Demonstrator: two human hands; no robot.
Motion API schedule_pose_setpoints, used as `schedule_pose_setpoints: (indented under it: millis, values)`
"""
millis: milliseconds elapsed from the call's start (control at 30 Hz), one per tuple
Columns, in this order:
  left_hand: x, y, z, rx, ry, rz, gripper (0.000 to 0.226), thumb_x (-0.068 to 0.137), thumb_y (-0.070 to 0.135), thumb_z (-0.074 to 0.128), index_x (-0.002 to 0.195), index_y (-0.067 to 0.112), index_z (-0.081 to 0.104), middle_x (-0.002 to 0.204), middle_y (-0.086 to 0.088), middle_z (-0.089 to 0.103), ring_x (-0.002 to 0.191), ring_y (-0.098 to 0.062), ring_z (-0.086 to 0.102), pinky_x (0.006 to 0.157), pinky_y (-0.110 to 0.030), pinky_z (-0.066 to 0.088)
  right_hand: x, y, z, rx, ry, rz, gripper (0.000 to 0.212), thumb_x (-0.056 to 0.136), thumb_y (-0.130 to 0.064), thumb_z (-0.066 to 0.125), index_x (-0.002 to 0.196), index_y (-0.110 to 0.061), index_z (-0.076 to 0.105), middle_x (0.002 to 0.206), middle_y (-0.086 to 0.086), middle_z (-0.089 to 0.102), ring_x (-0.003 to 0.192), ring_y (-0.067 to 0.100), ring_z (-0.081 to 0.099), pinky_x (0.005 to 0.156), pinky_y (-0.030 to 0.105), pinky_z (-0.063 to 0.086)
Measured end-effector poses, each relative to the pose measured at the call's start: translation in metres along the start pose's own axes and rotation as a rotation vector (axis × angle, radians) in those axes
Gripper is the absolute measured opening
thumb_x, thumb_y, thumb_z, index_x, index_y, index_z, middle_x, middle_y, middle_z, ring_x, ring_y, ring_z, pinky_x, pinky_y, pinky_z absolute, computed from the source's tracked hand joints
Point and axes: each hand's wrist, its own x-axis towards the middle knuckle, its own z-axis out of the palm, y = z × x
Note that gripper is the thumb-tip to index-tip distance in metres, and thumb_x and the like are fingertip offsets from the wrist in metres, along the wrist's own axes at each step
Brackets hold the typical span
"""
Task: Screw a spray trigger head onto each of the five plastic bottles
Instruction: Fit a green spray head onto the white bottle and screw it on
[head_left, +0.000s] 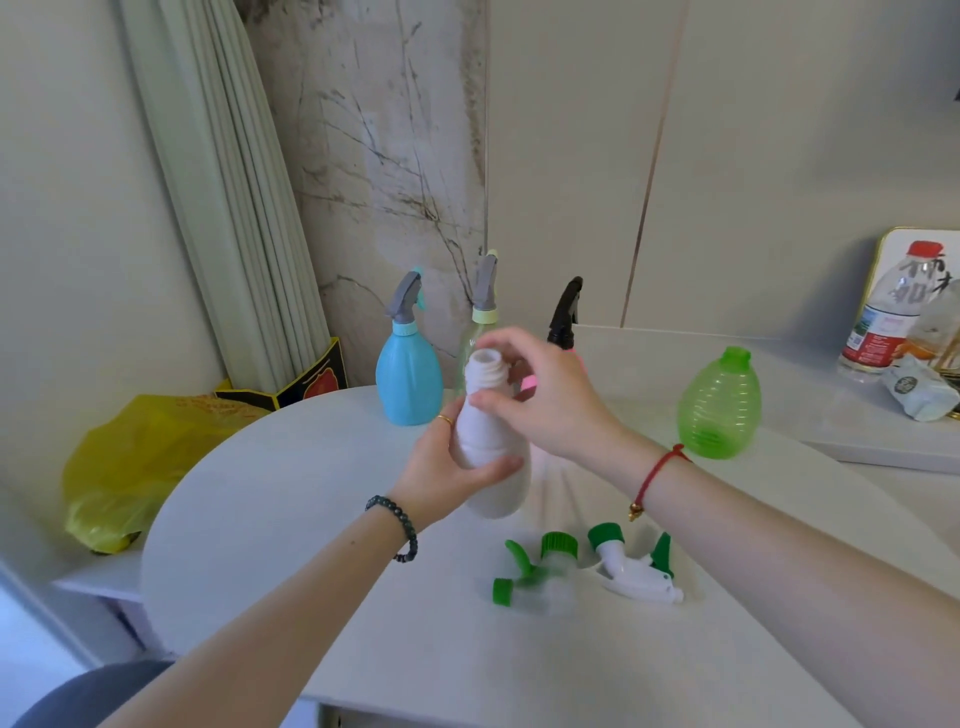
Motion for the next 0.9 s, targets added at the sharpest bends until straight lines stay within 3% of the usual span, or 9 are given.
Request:
schedule_pose_setpoints:
  millis: [133, 233, 300, 367, 433, 567, 733, 900]
  values:
    - [-0.005, -0.019, -0.002, 0.011, 0.002, -0.077, 0.07, 0.064, 0.032, 0.078, 0.122, 0.024, 0.04, 0.107, 0.009, 0.058, 0.097, -0.002, 0.056, 0.081, -0.023, 0.048, -0.007, 0.016, 0.003, -0.049, -0.124, 0.112, 0.051, 0.082, -0.027, 0.062, 0.129, -0.023, 0.042, 0.118, -0.003, 0.054, 0.105, 0.011, 0.052, 0.088, 0.026, 0.045]
    - [-0.005, -0.026, -0.001, -0.021, 0.011, -0.09, 0.071, 0.065, 0.03, 0.078, 0.122, 0.027, 0.037, 0.106, 0.015, 0.055, 0.096, 0.005, 0.053, 0.076, -0.015, 0.044, -0.02, 0.029, -0.014, -0.24, -0.134, 0.061, 0.028, 0.086, -0.005, 0.046, 0.11, -0.018, 0.053, 0.104, -0.003, 0.058, 0.096, 0.013, 0.057, 0.074, 0.012, 0.041]
    - [-0.003, -0.028, 0.0, -0.022, 0.001, -0.089, 0.073, 0.064, 0.031, 0.077, 0.124, 0.028, 0.035, 0.104, 0.02, 0.052, 0.094, 0.008, 0.052, 0.07, -0.01, 0.045, -0.037, 0.037, -0.025, -0.415, -0.38, 0.009, 0.037, 0.08, 0.001, 0.042, 0.105, -0.022, 0.056, 0.102, -0.006, 0.059, 0.099, 0.016, 0.057, 0.077, 0.019, 0.045]
    - [-0.001, -0.028, 0.001, -0.023, -0.008, -0.093, 0.076, 0.064, 0.032, 0.078, 0.125, 0.028, 0.033, 0.103, 0.023, 0.051, 0.092, 0.011, 0.051, 0.066, -0.007, 0.045, -0.057, 0.047, -0.025, -0.571, -0.692, -0.055, 0.047, 0.075, 0.003, 0.045, 0.109, -0.028, 0.054, 0.114, -0.004, 0.058, 0.107, 0.019, 0.054, 0.088, 0.034, 0.046]
    - [0.001, -0.03, 0.001, -0.022, -0.009, -0.095, 0.077, 0.063, 0.032, 0.078, 0.126, 0.028, 0.032, 0.102, 0.024, 0.05, 0.09, 0.014, 0.052, 0.065, -0.006, 0.045, -0.075, 0.054, -0.018, -0.679, -0.864, -0.128, 0.049, 0.075, 0.002, 0.048, 0.114, -0.028, 0.052, 0.118, -0.002, 0.054, 0.111, 0.021, 0.05, 0.089, 0.038, 0.043]
    - [0.002, -0.031, 0.001, -0.018, -0.017, -0.1, 0.079, 0.063, 0.033, 0.078, 0.127, 0.028, 0.032, 0.102, 0.025, 0.049, 0.089, 0.016, 0.052, 0.067, -0.007, 0.045, -0.084, 0.056, -0.01, -0.802, -0.861, -0.249, 0.045, 0.081, -0.001, 0.046, 0.118, -0.025, 0.046, 0.115, 0.001, 0.051, 0.111, 0.022, 0.047, 0.088, 0.038, 0.039]
    - [0.002, -0.033, 0.0, -0.017, -0.012, -0.104, 0.08, 0.063, 0.033, 0.078, 0.128, 0.028, 0.031, 0.102, 0.027, 0.048, 0.092, 0.012, 0.05, 0.068, -0.009, 0.044, -0.076, 0.049, -0.018, -0.743, -0.886, -0.285, 0.03, 0.084, -0.015, 0.051, 0.112, -0.024, 0.049, 0.118, -0.002, 0.052, 0.113, 0.019, 0.045, 0.093, 0.036, 0.036]
    - [0.002, -0.032, 0.001, -0.038, -0.015, -0.103, 0.081, 0.064, 0.032, 0.078, 0.129, 0.028, 0.03, 0.103, 0.026, 0.049, 0.093, 0.011, 0.05, 0.064, -0.006, 0.045, -0.081, 0.043, -0.012, -0.716, -0.982, -0.294, 0.038, 0.078, -0.007, 0.051, 0.115, -0.018, 0.047, 0.117, 0.005, 0.057, 0.111, 0.026, 0.049, 0.091, 0.042, 0.039]
